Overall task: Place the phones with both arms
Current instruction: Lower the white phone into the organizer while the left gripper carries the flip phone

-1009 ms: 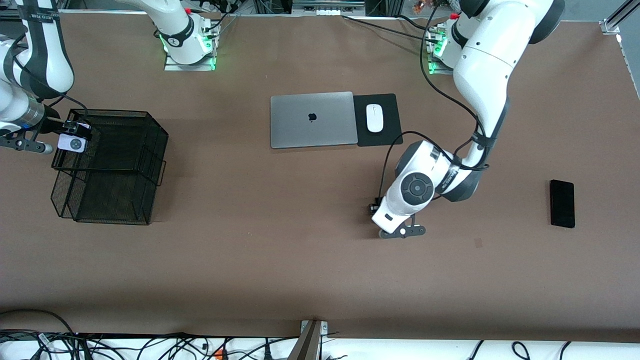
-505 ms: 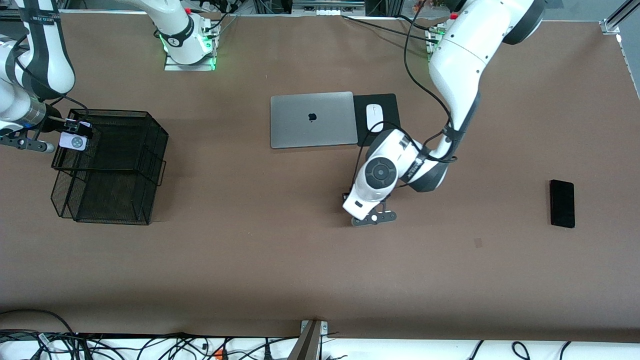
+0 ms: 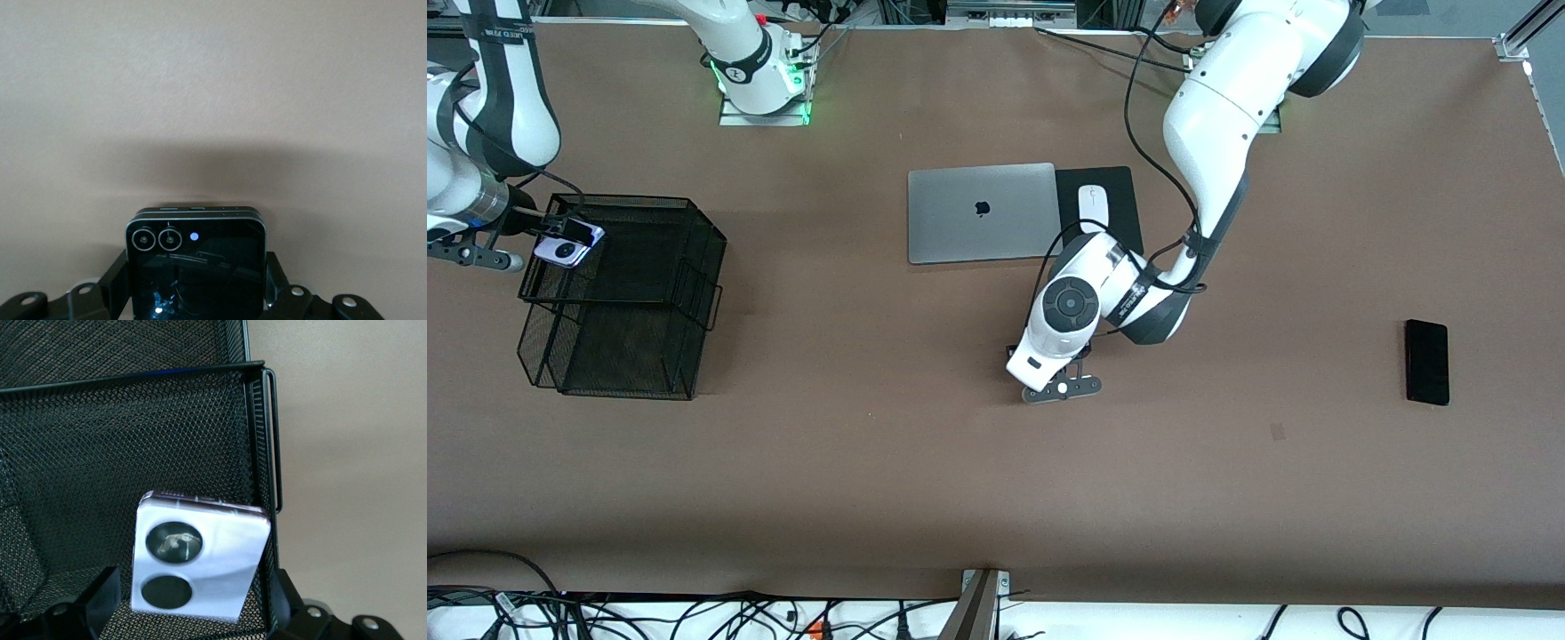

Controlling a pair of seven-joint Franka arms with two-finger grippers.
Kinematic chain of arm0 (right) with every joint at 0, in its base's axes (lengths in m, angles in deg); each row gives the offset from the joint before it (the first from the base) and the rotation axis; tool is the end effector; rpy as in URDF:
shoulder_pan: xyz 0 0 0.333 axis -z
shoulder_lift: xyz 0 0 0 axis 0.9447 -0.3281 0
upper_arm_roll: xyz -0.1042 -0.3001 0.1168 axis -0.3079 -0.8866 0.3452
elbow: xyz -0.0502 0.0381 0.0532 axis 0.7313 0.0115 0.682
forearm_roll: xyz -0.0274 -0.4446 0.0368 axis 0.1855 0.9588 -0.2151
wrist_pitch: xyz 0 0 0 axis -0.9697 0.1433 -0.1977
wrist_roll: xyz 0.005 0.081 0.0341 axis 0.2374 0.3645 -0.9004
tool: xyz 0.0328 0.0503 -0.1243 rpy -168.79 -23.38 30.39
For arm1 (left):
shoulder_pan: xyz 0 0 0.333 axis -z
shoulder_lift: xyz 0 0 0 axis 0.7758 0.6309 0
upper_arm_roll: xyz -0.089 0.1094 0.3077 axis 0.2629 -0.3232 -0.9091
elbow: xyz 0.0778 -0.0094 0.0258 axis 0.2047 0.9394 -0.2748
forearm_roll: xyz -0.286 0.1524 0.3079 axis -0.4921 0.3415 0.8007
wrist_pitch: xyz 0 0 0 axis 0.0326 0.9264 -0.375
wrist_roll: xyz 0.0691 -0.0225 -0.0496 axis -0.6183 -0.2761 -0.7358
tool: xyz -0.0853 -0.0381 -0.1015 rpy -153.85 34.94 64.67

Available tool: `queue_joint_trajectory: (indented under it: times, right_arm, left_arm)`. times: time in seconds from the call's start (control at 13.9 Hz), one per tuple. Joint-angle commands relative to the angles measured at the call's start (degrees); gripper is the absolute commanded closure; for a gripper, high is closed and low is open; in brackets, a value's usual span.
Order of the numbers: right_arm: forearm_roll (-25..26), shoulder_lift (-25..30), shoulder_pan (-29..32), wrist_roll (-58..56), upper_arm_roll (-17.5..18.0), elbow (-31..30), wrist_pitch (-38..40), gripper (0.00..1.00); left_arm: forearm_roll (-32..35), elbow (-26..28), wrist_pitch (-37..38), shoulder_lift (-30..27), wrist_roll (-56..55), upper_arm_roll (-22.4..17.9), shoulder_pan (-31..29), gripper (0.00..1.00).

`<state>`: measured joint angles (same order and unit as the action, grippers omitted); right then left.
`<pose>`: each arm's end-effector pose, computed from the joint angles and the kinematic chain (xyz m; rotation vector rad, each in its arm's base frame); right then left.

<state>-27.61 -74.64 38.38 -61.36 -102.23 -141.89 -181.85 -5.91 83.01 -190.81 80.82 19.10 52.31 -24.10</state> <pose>0.5004 -0.2224 0.2786 3.0225 -0.2609 -0.2081 0.6761 -0.4679 0.1397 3.0747 0.2868 -0.0941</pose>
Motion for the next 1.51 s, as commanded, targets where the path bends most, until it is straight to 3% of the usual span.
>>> queue_joint_trajectory:
  times: [0.0,0.22,0.5,0.87,1.23,1.3,1.37,1.44]
  right_arm:
    - [0.45,0.53,0.13,-0.87,0.08,-0.21,0.02,0.00]
    - [0.36,1.49,-1.01,-0.08,0.78,3.64,5.88,0.00]
    - [0.27,1.23,-7.15,4.22,0.78,15.94,19.59,0.00]
    - [-6.22,0.70,-10.68,4.06,0.78,24.12,24.01,0.00]
    - [-6.85,-0.88,-15.24,9.67,0.78,31.16,28.75,0.01]
    - [-7.98,-1.31,-16.12,10.03,0.78,31.95,28.76,0.00]
    - [-9.65,-1.75,-16.22,10.29,0.78,32.57,28.76,0.00]
    - [-11.40,-2.54,-16.48,10.38,0.78,33.62,28.85,0.00]
  left_arm:
    - [-1.23,-5.47,0.67,2.78,-0.07,-1.20,1.78,0.43]
    - [-1.15,-7.92,0.49,4.18,0.36,-1.28,2.57,0.43]
    - [-0.62,-9.17,0.49,4.80,1.85,-1.81,3.54,0.43]
    - [-0.44,-8.82,0.49,6.03,1.95,-4.01,4.51,0.42]
    - [-0.53,-8.99,-0.04,6.47,1.42,-4.01,5.30,0.40]
    - [-0.53,-8.90,-0.04,6.47,1.51,-4.01,5.30,0.29]
    - [-0.53,-8.90,-0.04,6.47,1.59,-4.01,5.30,0.01]
    - [-0.44,-8.82,-0.04,6.47,1.68,-4.10,5.30,0.00]
